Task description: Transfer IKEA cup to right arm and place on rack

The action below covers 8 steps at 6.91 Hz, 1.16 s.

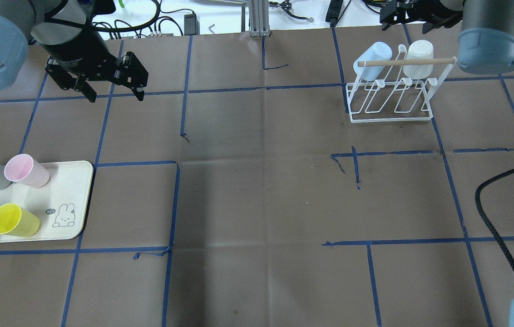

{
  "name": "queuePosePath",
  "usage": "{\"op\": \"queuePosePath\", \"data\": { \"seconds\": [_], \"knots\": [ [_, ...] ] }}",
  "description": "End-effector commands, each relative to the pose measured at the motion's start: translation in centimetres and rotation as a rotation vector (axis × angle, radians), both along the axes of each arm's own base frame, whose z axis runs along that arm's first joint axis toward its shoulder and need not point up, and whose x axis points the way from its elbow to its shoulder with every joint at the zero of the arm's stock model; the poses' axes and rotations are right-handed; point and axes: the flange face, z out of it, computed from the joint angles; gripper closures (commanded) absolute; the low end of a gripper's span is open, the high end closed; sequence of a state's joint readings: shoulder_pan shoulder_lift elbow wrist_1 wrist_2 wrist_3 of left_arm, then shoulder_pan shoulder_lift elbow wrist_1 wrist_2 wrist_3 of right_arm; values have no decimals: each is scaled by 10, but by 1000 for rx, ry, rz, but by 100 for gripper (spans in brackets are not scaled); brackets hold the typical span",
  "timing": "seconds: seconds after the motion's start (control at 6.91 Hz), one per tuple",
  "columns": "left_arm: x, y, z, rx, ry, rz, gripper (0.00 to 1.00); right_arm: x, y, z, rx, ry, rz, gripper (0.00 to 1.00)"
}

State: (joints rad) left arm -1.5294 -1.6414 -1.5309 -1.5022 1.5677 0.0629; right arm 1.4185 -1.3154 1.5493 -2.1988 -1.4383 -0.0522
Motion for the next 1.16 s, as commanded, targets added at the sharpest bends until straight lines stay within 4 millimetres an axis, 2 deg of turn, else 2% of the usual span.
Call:
{"op": "queuePosePath", "data": {
  "seconds": [0.0,0.29,0.43,0.72,0.87,1.01],
  "knots": [
    [0,0,0,1,0,0,1,33,32,21,197,31,32,0],
    [0,1,1,-1,2,0,1,74,72,50,278,81,19,0],
    [0,0,1,-2,1,0,1,81,93,73,245,68,12,0],
    [0,1,1,-1,1,-2,1,102,113,68,306,38,-32,0],
    [0,0,1,-2,1,-2,1,108,118,59,324,49,-27,0],
    [0,0,1,-2,1,-2,1,108,134,50,342,51,-27,0]
  ]
}}
